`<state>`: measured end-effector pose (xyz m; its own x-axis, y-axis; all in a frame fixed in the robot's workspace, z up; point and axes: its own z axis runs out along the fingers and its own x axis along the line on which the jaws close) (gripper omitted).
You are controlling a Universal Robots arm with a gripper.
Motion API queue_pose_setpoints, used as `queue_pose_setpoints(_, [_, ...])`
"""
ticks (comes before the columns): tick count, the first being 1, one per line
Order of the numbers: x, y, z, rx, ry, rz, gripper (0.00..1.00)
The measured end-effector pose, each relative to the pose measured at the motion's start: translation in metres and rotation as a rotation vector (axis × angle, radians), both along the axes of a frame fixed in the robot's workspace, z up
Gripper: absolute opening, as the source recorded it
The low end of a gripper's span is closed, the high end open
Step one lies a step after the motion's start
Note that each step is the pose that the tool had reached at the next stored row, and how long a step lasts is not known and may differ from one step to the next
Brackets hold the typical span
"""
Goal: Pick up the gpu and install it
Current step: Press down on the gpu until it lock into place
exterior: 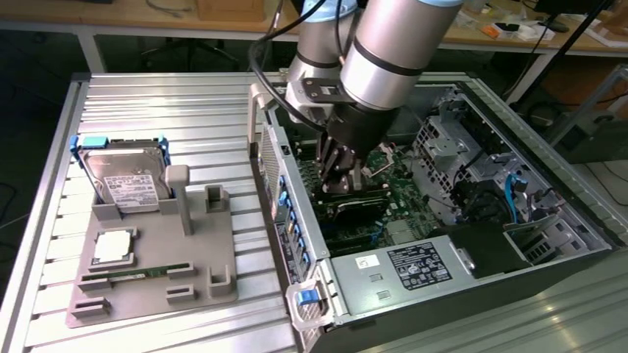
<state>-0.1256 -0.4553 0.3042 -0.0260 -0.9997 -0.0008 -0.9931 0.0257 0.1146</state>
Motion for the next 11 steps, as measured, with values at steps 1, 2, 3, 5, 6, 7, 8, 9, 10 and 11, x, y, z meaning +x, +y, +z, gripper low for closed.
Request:
queue_pose_setpoints(1, [-0.001, 0.0, 0.0001, -0.0001, 0.0035, 0.0, 0.11])
queue_pose_setpoints(2, [-0.002, 0.0, 0.0002, -0.0001, 0.0072, 0.0, 0.11])
queue_pose_setpoints(3, [-0.003, 0.0, 0.0003, -0.0002, 0.0103, 0.0, 0.11])
queue_pose_setpoints(5, [-0.006, 0.0, 0.001, -0.0004, 0.0175, 0.0, 0.11])
queue_pose_setpoints(6, [-0.007, 0.0, 0.0016, -0.0003, 0.0204, 0.0, 0.11])
queue_pose_setpoints(7, [-0.008, 0.0, 0.0025, -0.0003, 0.0222, 0.0, 0.11])
queue_pose_setpoints(8, [-0.009, 0.0, 0.0033, -0.0002, 0.0228, 0.0, 0.11])
queue_pose_setpoints(9, [-0.01, 0.0, 0.0038, -0.0001, 0.0231, 0.0, 0.11])
queue_pose_setpoints(10, [-0.012, 0.0001, 0.0044, -0.0001, 0.0234, 0.0, 0.11])
queue_pose_setpoints(11, [-0.014, 0.0001, 0.0048, -0.0002, 0.0236, 0.0, 0.11])
